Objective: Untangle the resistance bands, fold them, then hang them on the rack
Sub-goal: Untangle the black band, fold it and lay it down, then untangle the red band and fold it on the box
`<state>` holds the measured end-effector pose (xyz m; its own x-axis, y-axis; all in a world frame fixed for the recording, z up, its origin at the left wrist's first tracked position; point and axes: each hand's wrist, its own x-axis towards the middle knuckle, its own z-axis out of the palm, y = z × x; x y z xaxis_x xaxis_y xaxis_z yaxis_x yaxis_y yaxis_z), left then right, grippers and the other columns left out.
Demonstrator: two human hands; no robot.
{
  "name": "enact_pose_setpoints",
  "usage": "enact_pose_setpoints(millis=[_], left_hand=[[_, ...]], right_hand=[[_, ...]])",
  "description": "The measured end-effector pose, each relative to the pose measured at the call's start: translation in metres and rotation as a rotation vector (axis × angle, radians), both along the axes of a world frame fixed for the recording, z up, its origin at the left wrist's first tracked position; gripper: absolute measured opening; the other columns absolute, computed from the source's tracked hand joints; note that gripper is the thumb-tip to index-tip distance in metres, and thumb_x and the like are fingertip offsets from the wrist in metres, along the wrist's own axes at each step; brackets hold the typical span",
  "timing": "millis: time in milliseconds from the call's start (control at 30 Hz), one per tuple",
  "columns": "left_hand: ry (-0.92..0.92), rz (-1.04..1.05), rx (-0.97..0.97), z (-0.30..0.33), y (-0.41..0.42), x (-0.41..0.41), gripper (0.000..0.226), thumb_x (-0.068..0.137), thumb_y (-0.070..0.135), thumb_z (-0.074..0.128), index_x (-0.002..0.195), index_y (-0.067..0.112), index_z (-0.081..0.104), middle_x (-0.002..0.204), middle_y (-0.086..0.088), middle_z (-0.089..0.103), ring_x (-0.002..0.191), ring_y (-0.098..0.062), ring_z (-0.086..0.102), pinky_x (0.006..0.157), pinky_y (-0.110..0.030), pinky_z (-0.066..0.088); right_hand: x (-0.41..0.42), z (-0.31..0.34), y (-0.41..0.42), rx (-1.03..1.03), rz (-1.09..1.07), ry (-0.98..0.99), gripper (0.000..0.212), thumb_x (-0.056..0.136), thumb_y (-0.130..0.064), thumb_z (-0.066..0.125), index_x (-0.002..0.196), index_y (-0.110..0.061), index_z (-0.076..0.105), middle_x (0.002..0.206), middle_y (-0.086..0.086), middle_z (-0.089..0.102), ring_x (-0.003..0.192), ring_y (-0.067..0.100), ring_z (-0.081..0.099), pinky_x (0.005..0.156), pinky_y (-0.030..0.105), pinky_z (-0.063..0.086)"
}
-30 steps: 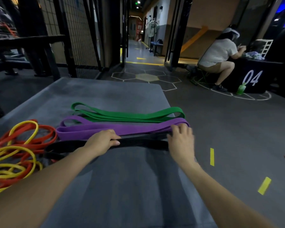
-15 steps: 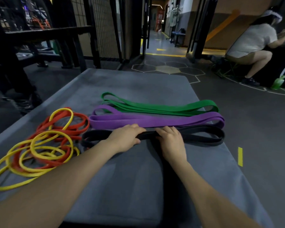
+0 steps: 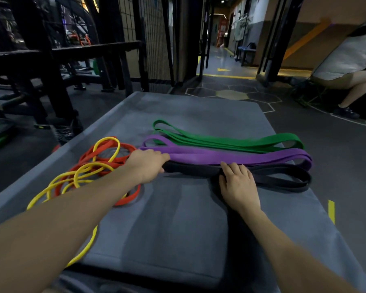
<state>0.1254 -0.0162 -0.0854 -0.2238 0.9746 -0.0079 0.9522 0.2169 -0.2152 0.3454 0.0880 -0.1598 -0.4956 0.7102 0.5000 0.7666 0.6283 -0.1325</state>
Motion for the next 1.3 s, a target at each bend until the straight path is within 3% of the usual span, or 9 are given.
enact_pose_setpoints(millis=[167,333,467,600,667,833,1033,1167,1300], left_hand=[[0.052,-0.011,-0.023,-0.015,0.015,0.000,0.038,0.095,0.030,0.044,0.130,0.017,0.038,0.132,-0.008,0.048,0.124,-0.026,0.044,0.092,-0.039,0.039],[0.120,-0.106,0.049,-0.025,0.010,-0.008,0.047,0.095,0.041,0.041,0.136,0.019,0.033,0.136,-0.005,0.040,0.127,-0.023,0.038,0.103,-0.038,0.031],[-0.058,-0.106,0.168,-0.011,-0.007,-0.019,0.068,0.082,0.056,0.056,0.138,0.026,0.033,0.139,0.003,0.040,0.130,-0.018,0.037,0.107,-0.033,0.027],[-0.209,-0.016,0.240,-0.006,-0.035,-0.030,0.074,0.076,0.055,0.064,0.138,0.027,0.036,0.140,0.003,0.041,0.130,-0.019,0.038,0.104,-0.034,0.029],[-0.248,0.003,0.269,-0.006,-0.048,-0.035,0.075,0.074,0.053,0.067,0.137,0.026,0.037,0.138,0.002,0.042,0.129,-0.021,0.039,0.104,-0.037,0.032],[-0.312,0.115,0.341,-0.005,-0.089,-0.049,0.066,0.076,0.044,0.070,0.133,0.027,0.042,0.135,0.003,0.044,0.127,-0.022,0.040,0.104,-0.040,0.035],[-0.391,0.287,0.418,-0.015,-0.139,-0.069,0.051,0.082,0.039,0.066,0.128,0.025,0.048,0.132,0.002,0.046,0.125,-0.021,0.040,0.102,-0.039,0.037],[-0.451,0.294,0.476,-0.025,-0.150,-0.071,0.045,0.085,0.042,0.061,0.124,0.022,0.052,0.128,0.002,0.048,0.122,-0.022,0.043,0.099,-0.037,0.039],[-0.467,0.235,0.547,-0.031,-0.141,-0.069,0.036,0.086,0.041,0.059,0.117,0.022,0.057,0.121,0.002,0.053,0.115,-0.020,0.047,0.094,-0.035,0.042]], right_hand=[[0.000,-0.002,0.003,0.017,-0.035,-0.001,0.035,0.084,-0.025,0.042,0.108,-0.011,0.063,0.093,0.004,0.061,0.086,0.029,0.055,0.080,0.038,0.048],[-0.001,-0.002,0.008,-0.059,0.004,-0.018,0.035,0.089,-0.018,0.053,0.122,-0.010,0.058,0.108,0.007,0.062,0.100,0.032,0.054,0.091,0.042,0.043],[0.002,0.003,0.005,-0.114,0.025,-0.031,0.039,0.093,-0.020,0.048,0.131,-0.012,0.052,0.118,0.007,0.060,0.113,0.033,0.049,0.103,0.042,0.035],[0.000,0.006,0.002,-0.089,0.021,-0.029,0.039,0.089,-0.018,0.046,0.125,-0.010,0.058,0.113,0.008,0.064,0.108,0.033,0.055,0.109,0.045,0.031],[-0.001,0.009,-0.002,-0.091,0.026,-0.023,0.042,0.083,-0.012,0.054,0.125,-0.008,0.058,0.113,0.009,0.064,0.109,0.033,0.056,0.111,0.046,0.028],[-0.031,0.030,-0.036,-0.121,0.113,0.009,0.051,0.066,0.002,0.059,0.116,-0.004,0.060,0.115,0.013,0.059,0.110,0.038,0.050,0.104,0.047,0.034],[-0.102,0.058,-0.091,-0.176,0.333,0.021,0.044,0.084,-0.022,0.060,0.126,-0.014,0.053,0.125,0.007,0.050,0.116,0.030,0.041,0.096,0.038,0.032],[-0.134,0.052,-0.111,-0.270,0.236,-0.002,0.043,0.088,-0.032,0.058,0.127,-0.015,0.052,0.127,0.006,0.049,0.122,0.028,0.040,0.099,0.038,0.033],[-0.144,0.042,-0.111,-0.375,0.176,0.075,0.038,0.089,-0.027,0.058,0.124,-0.013,0.054,0.125,0.008,0.058,0.119,0.029,0.048,0.097,0.042,0.040]])
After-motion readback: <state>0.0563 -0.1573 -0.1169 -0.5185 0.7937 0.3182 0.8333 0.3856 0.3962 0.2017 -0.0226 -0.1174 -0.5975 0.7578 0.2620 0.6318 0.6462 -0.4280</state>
